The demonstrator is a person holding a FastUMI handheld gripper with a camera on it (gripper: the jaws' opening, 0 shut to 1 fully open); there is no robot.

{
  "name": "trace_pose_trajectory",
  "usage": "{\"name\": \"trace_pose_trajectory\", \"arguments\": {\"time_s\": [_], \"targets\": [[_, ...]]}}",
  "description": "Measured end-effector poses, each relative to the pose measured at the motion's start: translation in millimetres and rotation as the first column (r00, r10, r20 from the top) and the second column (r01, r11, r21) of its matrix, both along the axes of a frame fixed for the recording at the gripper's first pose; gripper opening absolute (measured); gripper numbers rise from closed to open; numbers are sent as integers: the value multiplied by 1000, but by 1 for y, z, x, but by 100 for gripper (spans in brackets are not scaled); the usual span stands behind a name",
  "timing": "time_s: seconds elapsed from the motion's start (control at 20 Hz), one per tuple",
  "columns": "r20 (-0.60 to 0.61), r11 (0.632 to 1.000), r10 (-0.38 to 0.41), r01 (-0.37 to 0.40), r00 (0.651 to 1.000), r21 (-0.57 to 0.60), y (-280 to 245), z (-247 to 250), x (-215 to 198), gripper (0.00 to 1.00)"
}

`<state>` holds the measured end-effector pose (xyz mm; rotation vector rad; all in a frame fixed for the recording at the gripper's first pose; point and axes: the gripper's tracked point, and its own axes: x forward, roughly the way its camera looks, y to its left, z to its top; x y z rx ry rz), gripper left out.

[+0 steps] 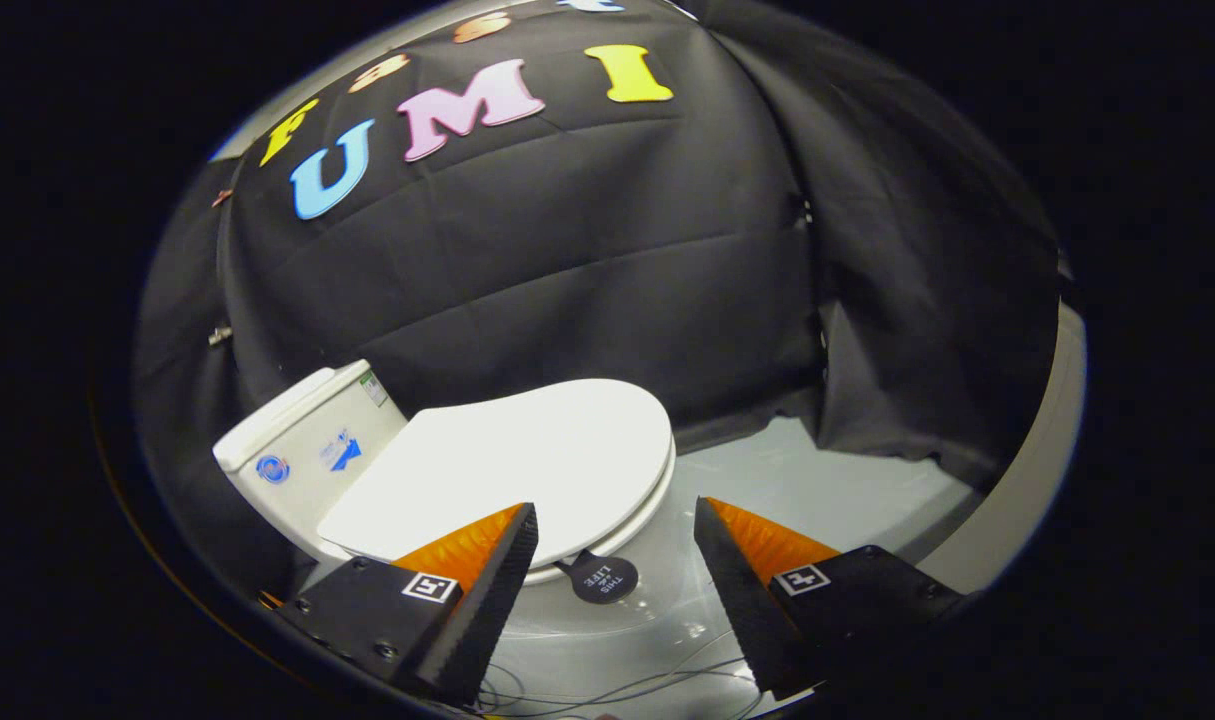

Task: Open the toilet lid.

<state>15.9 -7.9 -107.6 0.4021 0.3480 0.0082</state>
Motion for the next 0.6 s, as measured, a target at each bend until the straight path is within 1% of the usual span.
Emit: {"name": "trace_pose_trajectory", "arguments": {"time_s": [0.15, 0.2, 0.3, 0.4, 0.5, 0.6], "targets": [[-71, 991, -11, 21, 997, 130, -2, -21, 2, 98], [-94, 984, -14, 30, 996, 178, -4, -27, 2, 99], [-144, 956, 2, 40, 990, 289, 0, -38, 0, 99], [-171, 922, 13, 55, 985, 384, 3, -45, 2, 98], [-184, 880, 28, 63, 983, 471, 8, -51, 3, 99], [-206, 819, 49, 79, 977, 568, 13, -56, 2, 97]]}}
